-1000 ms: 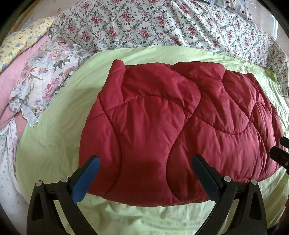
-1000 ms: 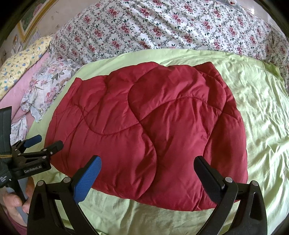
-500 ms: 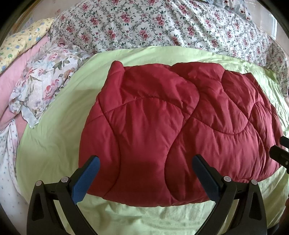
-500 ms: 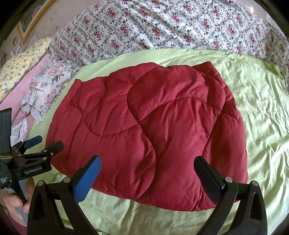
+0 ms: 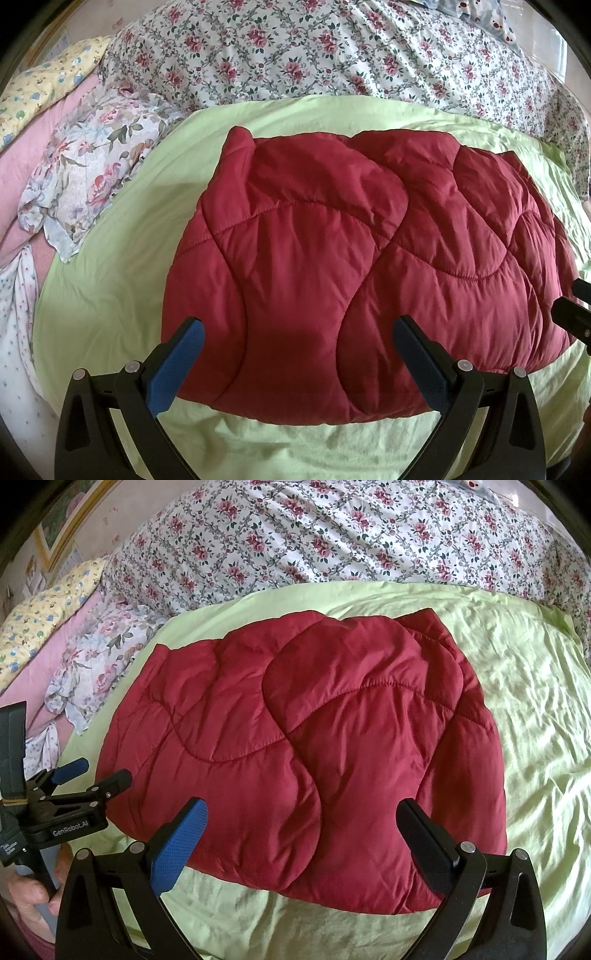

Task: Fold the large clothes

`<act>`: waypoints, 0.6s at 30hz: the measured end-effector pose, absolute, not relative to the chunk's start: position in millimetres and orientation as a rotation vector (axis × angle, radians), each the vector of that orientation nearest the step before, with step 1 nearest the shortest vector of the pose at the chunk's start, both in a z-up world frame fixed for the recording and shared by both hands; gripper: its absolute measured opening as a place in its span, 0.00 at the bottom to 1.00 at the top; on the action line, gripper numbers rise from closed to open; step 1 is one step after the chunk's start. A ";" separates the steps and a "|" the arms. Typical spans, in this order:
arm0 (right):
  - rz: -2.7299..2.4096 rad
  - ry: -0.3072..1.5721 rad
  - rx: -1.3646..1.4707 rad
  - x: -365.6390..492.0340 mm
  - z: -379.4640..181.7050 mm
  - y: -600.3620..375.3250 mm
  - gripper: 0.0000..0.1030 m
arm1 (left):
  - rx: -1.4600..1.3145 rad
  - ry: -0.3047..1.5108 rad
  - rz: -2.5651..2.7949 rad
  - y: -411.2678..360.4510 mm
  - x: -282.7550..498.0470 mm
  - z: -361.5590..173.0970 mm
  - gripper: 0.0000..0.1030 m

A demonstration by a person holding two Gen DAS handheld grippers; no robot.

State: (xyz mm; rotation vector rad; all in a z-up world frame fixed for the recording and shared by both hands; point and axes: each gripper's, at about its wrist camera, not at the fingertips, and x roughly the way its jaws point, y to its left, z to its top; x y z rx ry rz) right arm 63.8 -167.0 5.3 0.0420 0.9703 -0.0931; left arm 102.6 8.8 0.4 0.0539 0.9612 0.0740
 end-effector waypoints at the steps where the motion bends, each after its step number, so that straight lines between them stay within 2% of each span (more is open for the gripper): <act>1: -0.093 0.970 0.042 63.8 5.3 -167.0 1.00 | 0.053 0.962 0.074 8.8 103.1 0.6 0.99; 18: -0.107 0.981 0.059 63.6 3.9 -173.5 1.00 | 0.049 0.973 0.081 8.0 106.1 0.7 0.99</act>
